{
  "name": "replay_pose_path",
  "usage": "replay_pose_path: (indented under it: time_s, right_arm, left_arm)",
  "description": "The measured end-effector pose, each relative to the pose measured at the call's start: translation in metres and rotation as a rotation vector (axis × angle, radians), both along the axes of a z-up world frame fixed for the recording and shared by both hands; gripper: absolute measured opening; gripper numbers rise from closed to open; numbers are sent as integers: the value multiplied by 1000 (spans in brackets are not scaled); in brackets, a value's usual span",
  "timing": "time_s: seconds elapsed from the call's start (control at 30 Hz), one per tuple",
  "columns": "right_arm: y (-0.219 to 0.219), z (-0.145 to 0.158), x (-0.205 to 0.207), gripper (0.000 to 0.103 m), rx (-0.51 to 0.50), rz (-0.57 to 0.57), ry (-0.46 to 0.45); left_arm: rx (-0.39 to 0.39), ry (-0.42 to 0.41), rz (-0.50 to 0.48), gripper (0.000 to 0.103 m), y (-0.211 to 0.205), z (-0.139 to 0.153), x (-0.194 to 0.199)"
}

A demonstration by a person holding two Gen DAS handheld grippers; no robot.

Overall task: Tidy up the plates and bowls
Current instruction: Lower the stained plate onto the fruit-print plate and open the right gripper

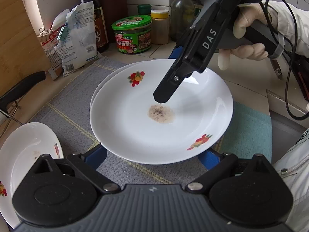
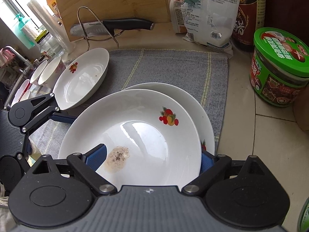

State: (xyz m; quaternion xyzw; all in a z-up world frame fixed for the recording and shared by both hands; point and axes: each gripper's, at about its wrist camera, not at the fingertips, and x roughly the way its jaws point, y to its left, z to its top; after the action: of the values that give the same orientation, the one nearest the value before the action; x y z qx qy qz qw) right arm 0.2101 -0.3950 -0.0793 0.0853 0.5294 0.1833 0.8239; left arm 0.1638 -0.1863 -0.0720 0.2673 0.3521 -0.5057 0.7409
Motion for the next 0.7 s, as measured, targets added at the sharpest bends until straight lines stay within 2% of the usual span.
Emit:
replay_pose_path:
  time_s: [0.7]
  right_arm:
    - [-1,5,-6,102,-2,-13,15]
  left_arm:
    - [10,-18,1,99,3,1,-1]
